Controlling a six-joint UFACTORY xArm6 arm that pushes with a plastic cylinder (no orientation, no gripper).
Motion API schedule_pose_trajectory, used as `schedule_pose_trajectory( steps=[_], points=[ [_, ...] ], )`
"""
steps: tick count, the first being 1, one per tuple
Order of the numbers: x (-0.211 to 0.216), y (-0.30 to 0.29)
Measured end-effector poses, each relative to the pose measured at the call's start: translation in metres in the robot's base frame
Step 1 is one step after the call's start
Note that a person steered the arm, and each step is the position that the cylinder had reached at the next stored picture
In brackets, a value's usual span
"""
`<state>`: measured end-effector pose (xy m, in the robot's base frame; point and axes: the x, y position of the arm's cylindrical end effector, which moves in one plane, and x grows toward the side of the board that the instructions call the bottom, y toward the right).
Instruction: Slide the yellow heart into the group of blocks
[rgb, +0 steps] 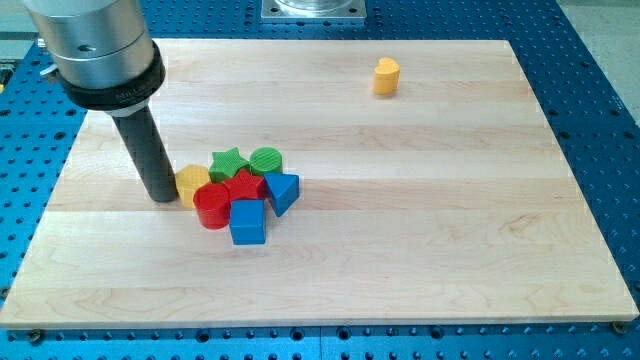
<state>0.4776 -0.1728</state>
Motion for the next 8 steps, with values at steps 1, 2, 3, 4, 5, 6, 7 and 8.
schedule_pose_trajectory(
  steps=[1,2,3,4,5,6,7,8],
  points=[
    [-0.025,-0.005],
    [-0.114,0.005],
    [-0.188,0.049],
    [-0.226,0.105],
    [-0.206,0.194],
    [-0.183,0.245],
    [-0.134,0.257],
    [-0.195,0.229]
  ],
)
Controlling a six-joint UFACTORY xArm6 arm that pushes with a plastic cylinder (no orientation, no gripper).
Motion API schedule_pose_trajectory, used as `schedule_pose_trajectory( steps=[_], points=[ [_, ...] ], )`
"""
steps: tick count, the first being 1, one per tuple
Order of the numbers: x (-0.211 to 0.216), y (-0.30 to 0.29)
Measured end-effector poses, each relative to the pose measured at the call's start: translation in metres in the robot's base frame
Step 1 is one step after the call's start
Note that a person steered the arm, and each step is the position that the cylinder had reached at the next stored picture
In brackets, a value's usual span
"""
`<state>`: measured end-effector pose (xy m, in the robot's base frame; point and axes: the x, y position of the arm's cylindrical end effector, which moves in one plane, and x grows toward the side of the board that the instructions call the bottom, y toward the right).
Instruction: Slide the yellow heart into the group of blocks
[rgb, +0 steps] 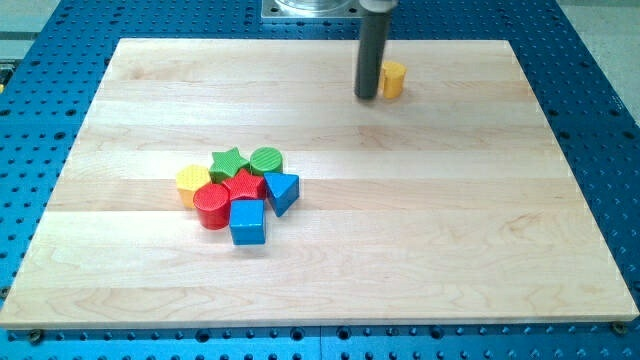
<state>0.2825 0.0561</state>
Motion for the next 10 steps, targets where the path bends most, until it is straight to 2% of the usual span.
schedule_pose_trajectory(
  steps=[1,2,3,4,5,6,7,8,9,10],
  points=[
    [-0.025,0.033],
    [0.048,0.081],
    [0.162,0.076],
    [0.229,0.07],
    [0.211,0.097],
    [0.274,0.112],
    [0.27,0.087],
    [0.245,0.057],
    [0.245,0.024],
    [0.269,-0.033]
  ],
)
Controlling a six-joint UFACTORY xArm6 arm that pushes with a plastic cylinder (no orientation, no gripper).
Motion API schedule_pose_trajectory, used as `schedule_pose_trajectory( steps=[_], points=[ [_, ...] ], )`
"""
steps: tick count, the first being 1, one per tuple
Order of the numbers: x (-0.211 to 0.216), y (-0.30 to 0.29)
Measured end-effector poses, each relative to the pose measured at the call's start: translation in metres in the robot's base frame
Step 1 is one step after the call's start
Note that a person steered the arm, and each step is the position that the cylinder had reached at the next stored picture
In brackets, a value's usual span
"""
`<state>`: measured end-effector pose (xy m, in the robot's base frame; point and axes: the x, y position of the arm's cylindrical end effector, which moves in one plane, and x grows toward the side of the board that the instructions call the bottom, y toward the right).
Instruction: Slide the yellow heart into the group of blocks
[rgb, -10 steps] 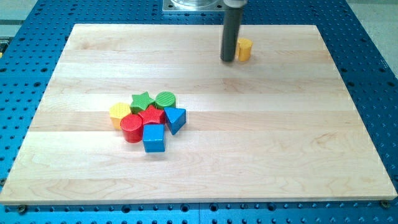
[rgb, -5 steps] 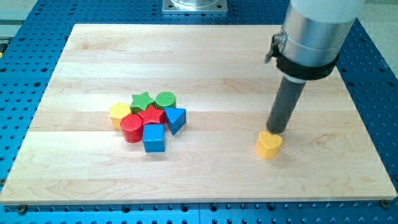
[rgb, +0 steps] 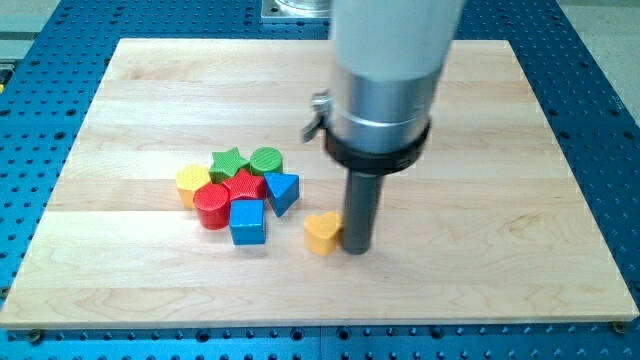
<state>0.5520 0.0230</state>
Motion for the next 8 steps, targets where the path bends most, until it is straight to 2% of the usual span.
schedule_pose_trajectory(
  steps=[2,4,5,6,8],
  points=[
    [0.039,-0.019],
    [-0.006,-0.035],
    [0.024,-0.07],
    [0.029,-0.07],
    [-0.011,-0.066]
  ],
)
